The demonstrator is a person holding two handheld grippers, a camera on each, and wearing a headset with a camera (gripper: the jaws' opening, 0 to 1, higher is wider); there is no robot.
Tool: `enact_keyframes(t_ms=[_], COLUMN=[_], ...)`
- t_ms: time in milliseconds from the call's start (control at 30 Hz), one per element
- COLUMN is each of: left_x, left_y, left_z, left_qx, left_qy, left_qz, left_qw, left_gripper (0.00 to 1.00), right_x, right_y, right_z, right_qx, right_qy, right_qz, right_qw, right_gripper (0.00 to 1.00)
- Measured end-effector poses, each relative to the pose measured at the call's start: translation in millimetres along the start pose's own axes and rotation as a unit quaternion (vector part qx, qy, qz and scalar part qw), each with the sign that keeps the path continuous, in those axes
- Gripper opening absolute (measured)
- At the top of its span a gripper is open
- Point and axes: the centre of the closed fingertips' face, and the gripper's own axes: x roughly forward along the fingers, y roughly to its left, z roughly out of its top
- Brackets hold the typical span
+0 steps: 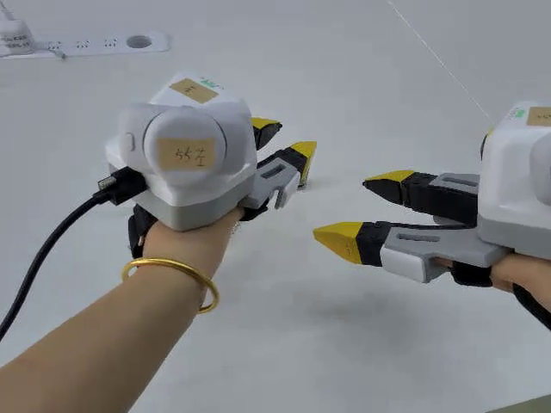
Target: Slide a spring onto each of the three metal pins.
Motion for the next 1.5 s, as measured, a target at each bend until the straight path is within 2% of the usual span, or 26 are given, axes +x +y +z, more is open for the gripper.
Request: enact_keyframes(t_ms=[400,500,700,900,1300,1400,1500], left_x=[-27.1,-32.3,-43.5,-53.9,-65.8,-65.1,-63.2], left_y=[2.7,4.7,11.0,12.1,19.0,18.5,20.0], left_z=[-3.8,-9.1,-19.9,-27.7,-59.3,-71.5,-78.6], left_qx=[0.003,0.007,-0.004,-0.017,-0.032,-0.046,-0.059], left_qy=[0.014,0.026,0.043,0.051,0.104,0.131,0.143], left_qz=[0.009,0.016,0.035,0.047,0.067,0.062,0.064], left_qw=[0.9999,0.9995,0.9984,0.9974,0.9918,0.9884,0.9859], left_gripper=[0.28,0.28,0.28,0.27,0.25,0.25,0.24], right_x=[-1.5,-2.6,-5.0,-4.6,-4.9,-5.3,-5.9], right_y=[9.4,10.7,11.4,11.9,17.6,17.7,17.2], right_z=[-1.3,-2.3,-4.4,-4.6,0.4,1.4,2.9], right_qx=[-0.006,-0.006,-0.005,-0.011,-0.008,-0.008,-0.007], right_qy=[0.003,0.003,0.005,0.01,0.003,0.002,0.0], right_qz=[0.007,0.007,0.006,0.006,0.012,0.012,0.01], right_qw=[1.0,1.0,1.0,0.9999,0.9999,0.9999,0.9999], right_gripper=[0.57,0.57,0.57,0.58,0.58,0.58,0.58])
